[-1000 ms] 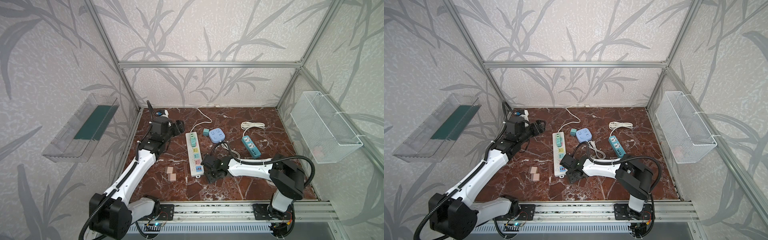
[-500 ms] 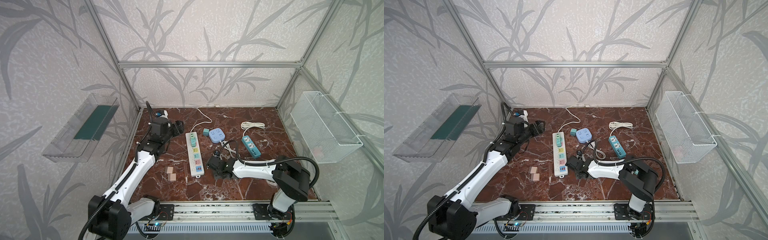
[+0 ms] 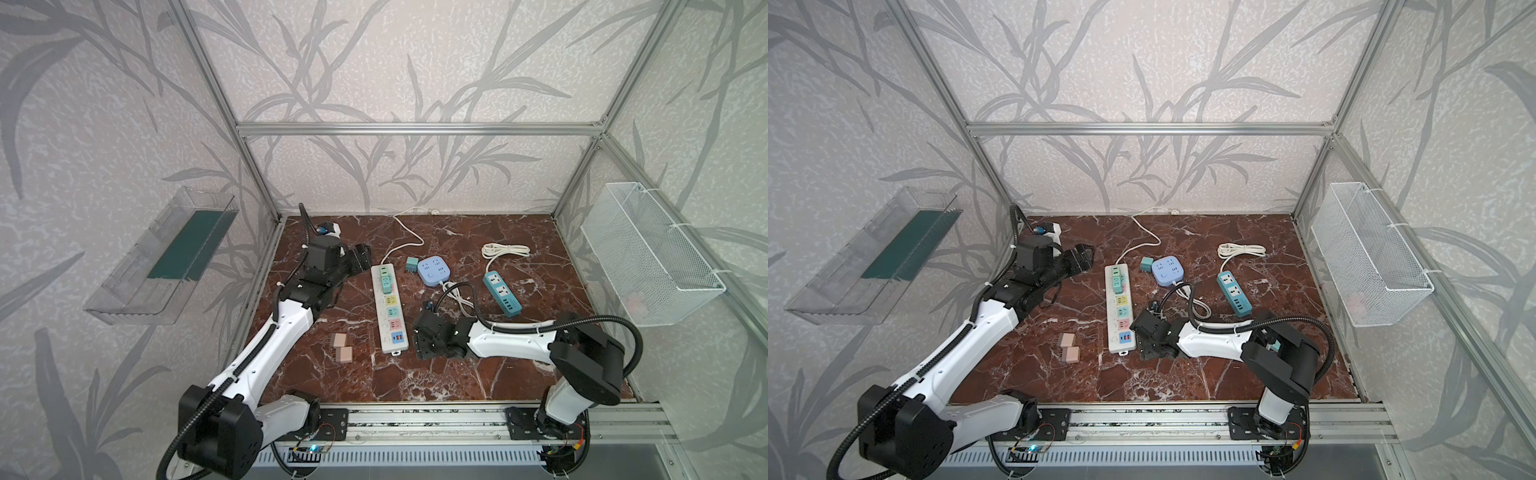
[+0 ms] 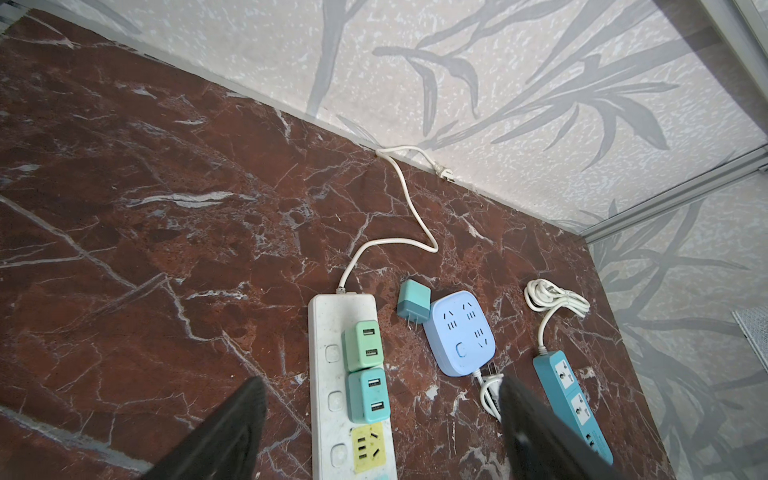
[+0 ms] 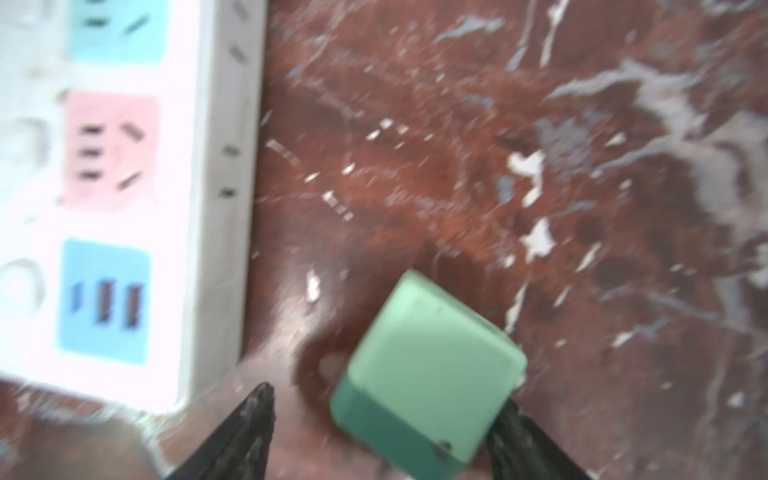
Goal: Insert the plug
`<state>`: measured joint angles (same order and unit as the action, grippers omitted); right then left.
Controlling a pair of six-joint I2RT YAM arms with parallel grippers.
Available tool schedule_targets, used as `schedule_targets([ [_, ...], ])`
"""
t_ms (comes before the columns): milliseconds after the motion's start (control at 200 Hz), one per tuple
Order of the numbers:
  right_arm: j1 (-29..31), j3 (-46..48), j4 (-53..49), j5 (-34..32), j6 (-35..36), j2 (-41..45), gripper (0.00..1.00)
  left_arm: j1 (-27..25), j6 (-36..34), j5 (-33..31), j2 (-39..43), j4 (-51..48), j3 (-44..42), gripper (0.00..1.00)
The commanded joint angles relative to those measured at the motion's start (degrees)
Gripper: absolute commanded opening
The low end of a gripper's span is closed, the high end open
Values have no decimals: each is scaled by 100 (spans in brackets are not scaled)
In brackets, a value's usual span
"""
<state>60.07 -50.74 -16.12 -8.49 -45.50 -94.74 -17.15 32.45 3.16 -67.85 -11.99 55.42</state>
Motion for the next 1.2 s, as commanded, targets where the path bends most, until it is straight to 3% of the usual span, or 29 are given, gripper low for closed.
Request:
schedule_targets([
  [0,-15,180,112,392,-231,547,78,-190,-192,-175,-26,-261,199,87],
  [160,-495,380,-379,162,121,1435,78,-663,-601,-186,-201,-978,570,82],
  [265,-932,701,-748,-548,714,2165,73,-1371,-1165,-373,-443,-1581,892,81],
  [350,-1437,1024,-840,-758,1344,2803,73,-2037,-1664,-490,-745,-2170,1251,81],
  [510,-2841,1472,-1007,172,1634,3746,74,-3087,-2293,-673,-1472,-2835,1615,80],
  [640,-3330,1644,-1036,286,1727,4174,75,-3613,-2221,-668,-2300,-3243,2000,79],
  [810,-3531,1559,-1217,171,1826,4229,76,-3834,-1948,-314,-3409,-3862,2510,77],
  [1195,-3631,1613,-1019,338,2009,4165,77,-3954,-1810,-133,-4366,-3319,2421,77],
])
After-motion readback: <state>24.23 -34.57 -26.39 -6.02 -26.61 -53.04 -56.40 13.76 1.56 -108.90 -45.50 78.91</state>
